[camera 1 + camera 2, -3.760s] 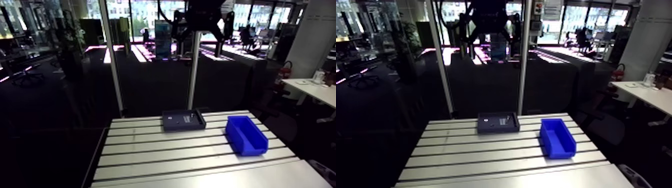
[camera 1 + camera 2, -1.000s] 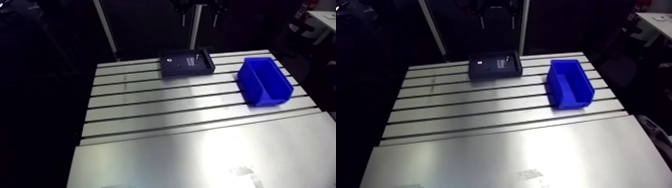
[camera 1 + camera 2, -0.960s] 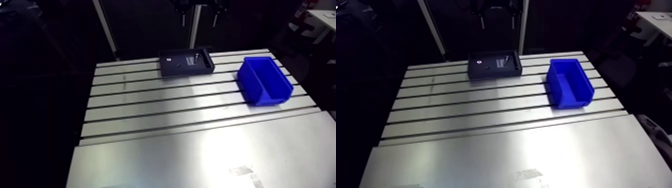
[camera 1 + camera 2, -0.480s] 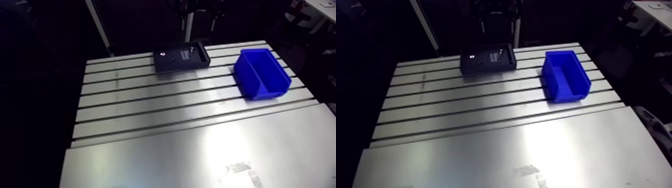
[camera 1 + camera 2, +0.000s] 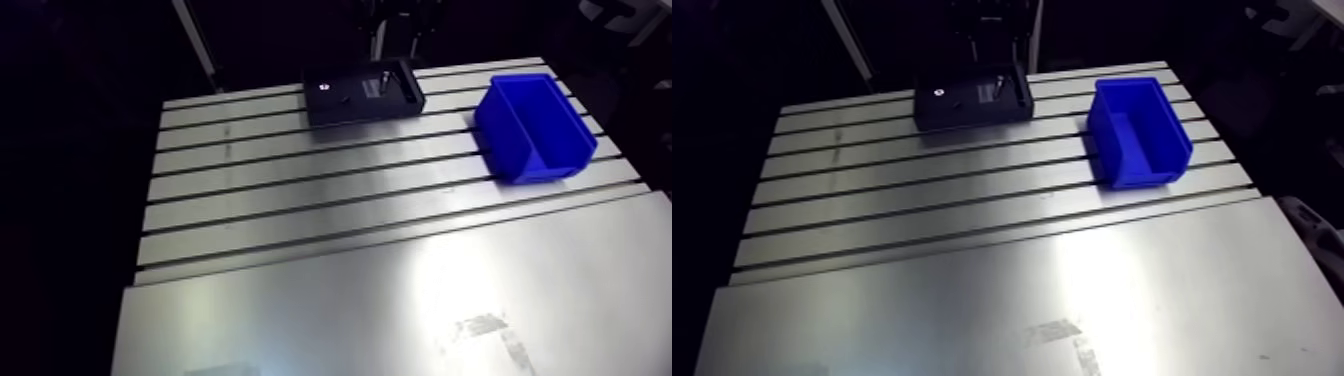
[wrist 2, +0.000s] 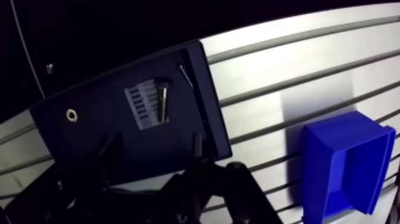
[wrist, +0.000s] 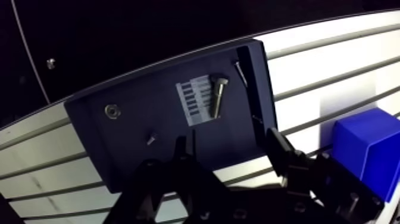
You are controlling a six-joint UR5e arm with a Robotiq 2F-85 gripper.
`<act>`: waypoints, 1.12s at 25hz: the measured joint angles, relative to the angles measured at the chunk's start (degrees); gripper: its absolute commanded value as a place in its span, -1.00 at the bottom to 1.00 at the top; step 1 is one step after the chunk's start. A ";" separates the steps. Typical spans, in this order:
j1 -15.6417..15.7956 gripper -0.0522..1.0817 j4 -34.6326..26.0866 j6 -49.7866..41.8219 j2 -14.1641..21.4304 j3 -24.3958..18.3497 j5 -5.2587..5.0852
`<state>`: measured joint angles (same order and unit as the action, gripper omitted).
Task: Pick up the M10 bolt from the tray and put it into the blue bin.
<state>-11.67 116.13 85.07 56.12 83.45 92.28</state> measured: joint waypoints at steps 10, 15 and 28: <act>0.03 -0.13 2.11 -0.91 -1.97 0.14 -0.10; -0.02 -0.13 2.66 -1.49 -2.53 0.15 -0.14; -0.09 -0.10 2.75 -2.99 -4.15 0.13 -0.07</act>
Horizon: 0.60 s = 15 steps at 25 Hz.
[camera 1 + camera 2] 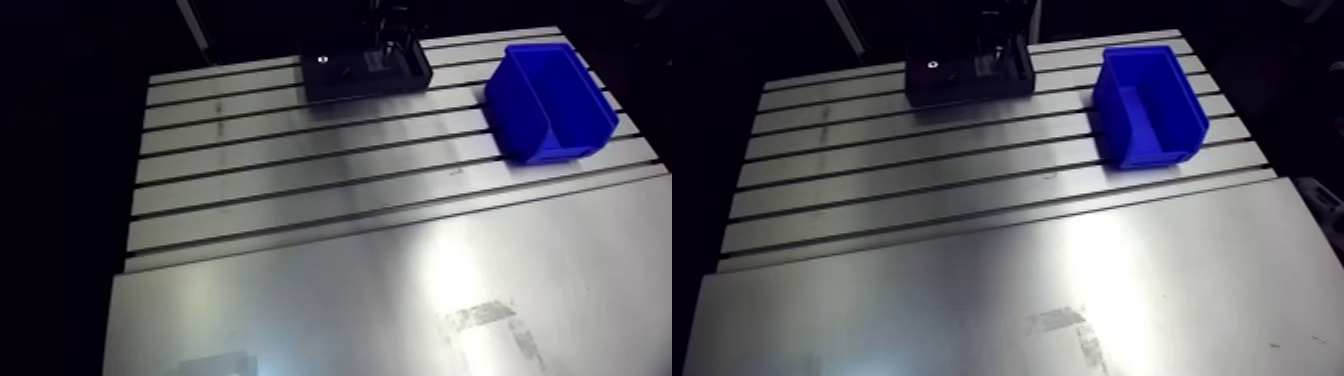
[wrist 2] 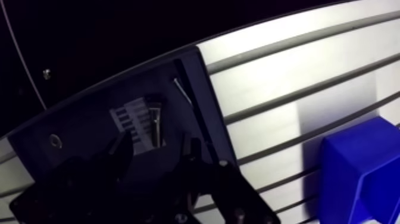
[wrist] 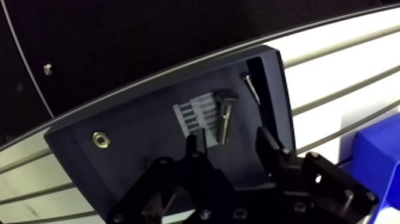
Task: Pick up the M10 bolt from the tray and put it into the blue bin.
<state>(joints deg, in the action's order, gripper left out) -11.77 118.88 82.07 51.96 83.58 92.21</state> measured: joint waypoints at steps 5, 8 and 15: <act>0.05 -0.08 0.04 -0.15 -0.49 0.01 -0.05; 0.06 -0.07 0.06 -0.31 -0.86 -0.02 -0.08; 0.01 0.00 0.07 -0.53 -1.25 -0.30 -0.14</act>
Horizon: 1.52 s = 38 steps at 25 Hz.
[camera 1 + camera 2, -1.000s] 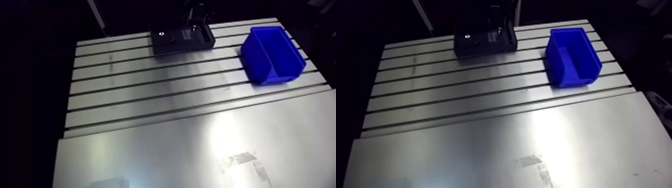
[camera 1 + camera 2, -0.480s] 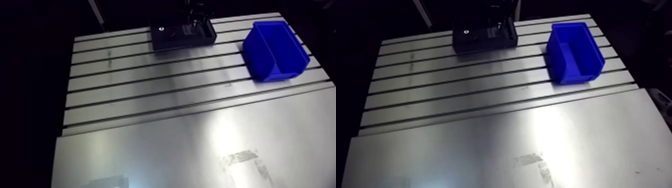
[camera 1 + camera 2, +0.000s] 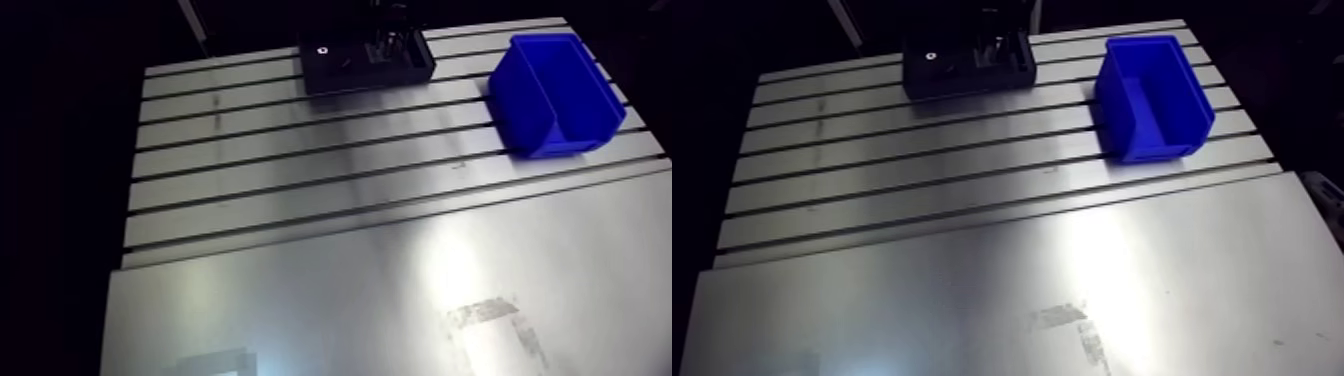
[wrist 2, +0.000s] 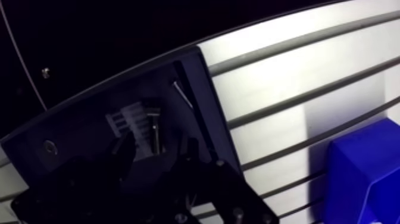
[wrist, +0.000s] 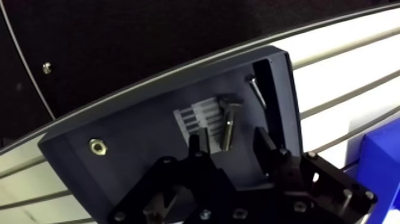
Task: Pick up the M10 bolt from the tray and put it into the blue bin.
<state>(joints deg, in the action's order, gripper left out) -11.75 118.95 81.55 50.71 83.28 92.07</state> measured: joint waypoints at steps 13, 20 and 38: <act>-0.25 0.17 0.02 -0.05 -0.72 -0.30 -0.01; -0.29 0.19 0.02 -0.04 -0.75 -0.56 -0.01; -0.29 0.43 0.02 -0.58 -0.84 -0.62 -0.01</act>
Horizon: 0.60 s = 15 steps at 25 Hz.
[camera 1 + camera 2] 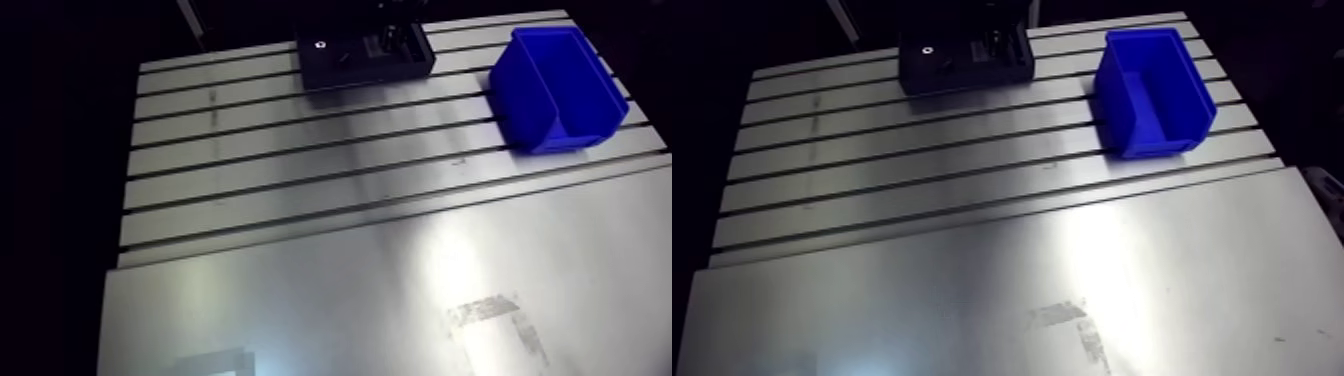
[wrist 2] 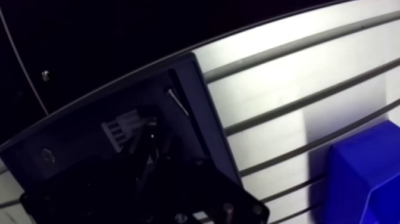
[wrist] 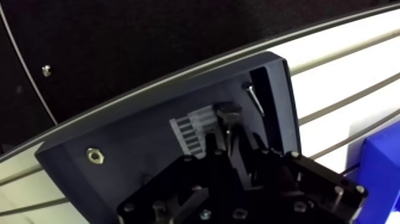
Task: Pick up the M10 bolt from the tray and put it into the blue bin.
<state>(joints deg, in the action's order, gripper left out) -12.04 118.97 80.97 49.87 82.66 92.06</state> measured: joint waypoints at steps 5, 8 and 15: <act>0.00 0.46 0.00 0.00 -0.01 0.00 -0.05; 0.00 0.47 0.00 0.01 0.00 0.00 -0.06; 0.02 0.54 -0.05 0.03 -0.01 0.00 -0.02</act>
<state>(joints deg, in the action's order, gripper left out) -12.03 118.92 81.00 49.87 82.66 92.05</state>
